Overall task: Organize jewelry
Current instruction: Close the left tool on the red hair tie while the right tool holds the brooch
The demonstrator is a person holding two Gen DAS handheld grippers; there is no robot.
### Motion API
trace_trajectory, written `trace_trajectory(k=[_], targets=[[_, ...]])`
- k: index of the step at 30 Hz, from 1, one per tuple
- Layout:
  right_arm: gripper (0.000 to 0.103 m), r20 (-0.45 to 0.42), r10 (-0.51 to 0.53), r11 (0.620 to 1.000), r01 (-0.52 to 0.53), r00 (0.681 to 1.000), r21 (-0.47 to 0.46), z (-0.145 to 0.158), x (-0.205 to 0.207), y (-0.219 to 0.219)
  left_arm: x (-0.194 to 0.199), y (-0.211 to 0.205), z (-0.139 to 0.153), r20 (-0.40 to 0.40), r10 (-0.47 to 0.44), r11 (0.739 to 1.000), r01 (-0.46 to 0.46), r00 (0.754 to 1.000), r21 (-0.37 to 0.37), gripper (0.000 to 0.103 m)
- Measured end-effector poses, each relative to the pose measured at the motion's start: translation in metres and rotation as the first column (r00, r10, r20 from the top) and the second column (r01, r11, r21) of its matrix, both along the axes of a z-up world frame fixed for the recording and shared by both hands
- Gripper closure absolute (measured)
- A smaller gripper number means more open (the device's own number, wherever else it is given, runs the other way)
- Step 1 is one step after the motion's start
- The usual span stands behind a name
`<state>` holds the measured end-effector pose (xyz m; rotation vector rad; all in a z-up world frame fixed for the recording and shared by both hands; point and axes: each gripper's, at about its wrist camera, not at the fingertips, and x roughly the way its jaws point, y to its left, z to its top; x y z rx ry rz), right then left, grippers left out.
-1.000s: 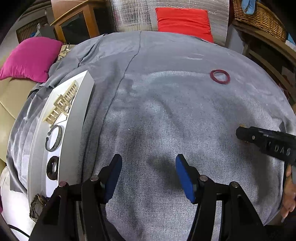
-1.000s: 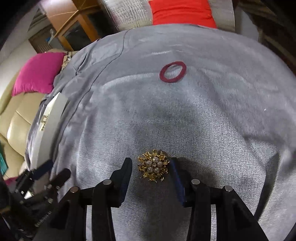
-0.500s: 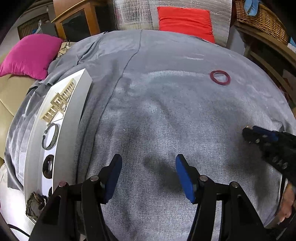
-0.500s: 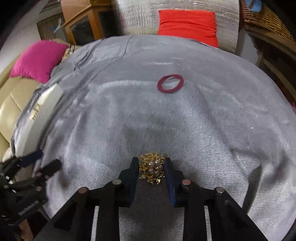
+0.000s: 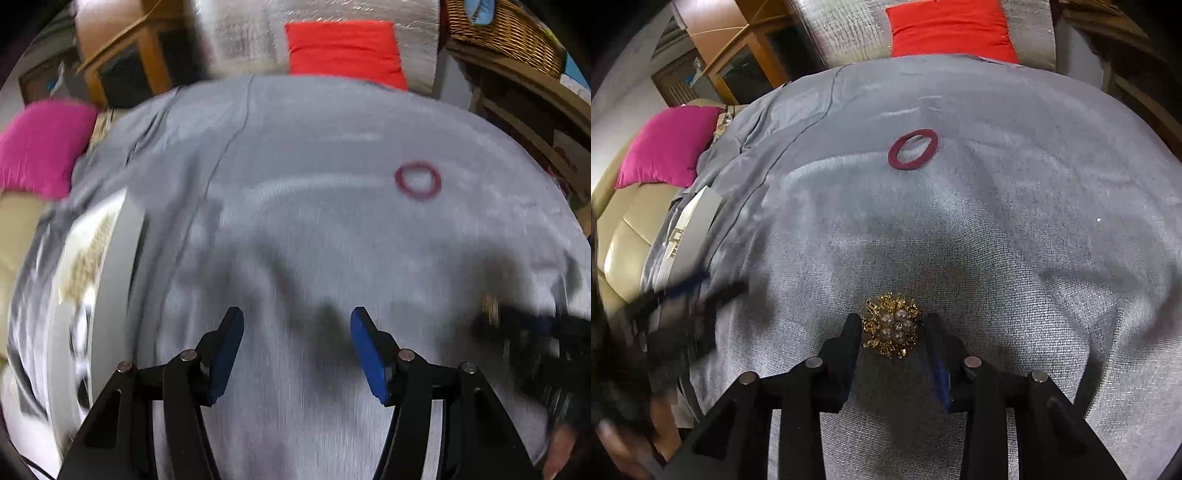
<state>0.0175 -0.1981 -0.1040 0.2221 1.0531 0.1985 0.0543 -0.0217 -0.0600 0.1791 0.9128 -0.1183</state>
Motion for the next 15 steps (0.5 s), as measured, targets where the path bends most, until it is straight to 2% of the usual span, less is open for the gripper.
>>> trace_trajectory(k=[3, 7, 12, 15], targets=[[0.062, 0.015, 0.024, 0.999, -0.024, 1.0, -0.022, -0.001, -0.002, 0.004, 0.035, -0.015, 0.017, -0.018, -0.047, 0.995, 0.045, 0.999, -0.086, 0.042], [0.063, 0.028, 0.039, 0.999, -0.039, 0.999, -0.001, -0.002, -0.003, 0.0, 0.076, -0.04, 0.023, -0.052, -0.072, 0.989, 0.065, 0.996, -0.131, 0.042], [0.064, 0.053, 0.065, 0.996, -0.062, 0.996, -0.064, -0.003, -0.005, 0.01, 0.118, -0.064, -0.001, -0.128, -0.062, 0.981, 0.037, 0.99, -0.189, 0.042], [0.065, 0.065, 0.074, 0.994, -0.069, 0.995, -0.082, -0.003, -0.005, 0.013, 0.13, -0.072, -0.014, -0.144, -0.056, 0.978, 0.025, 0.988, -0.208, 0.042]])
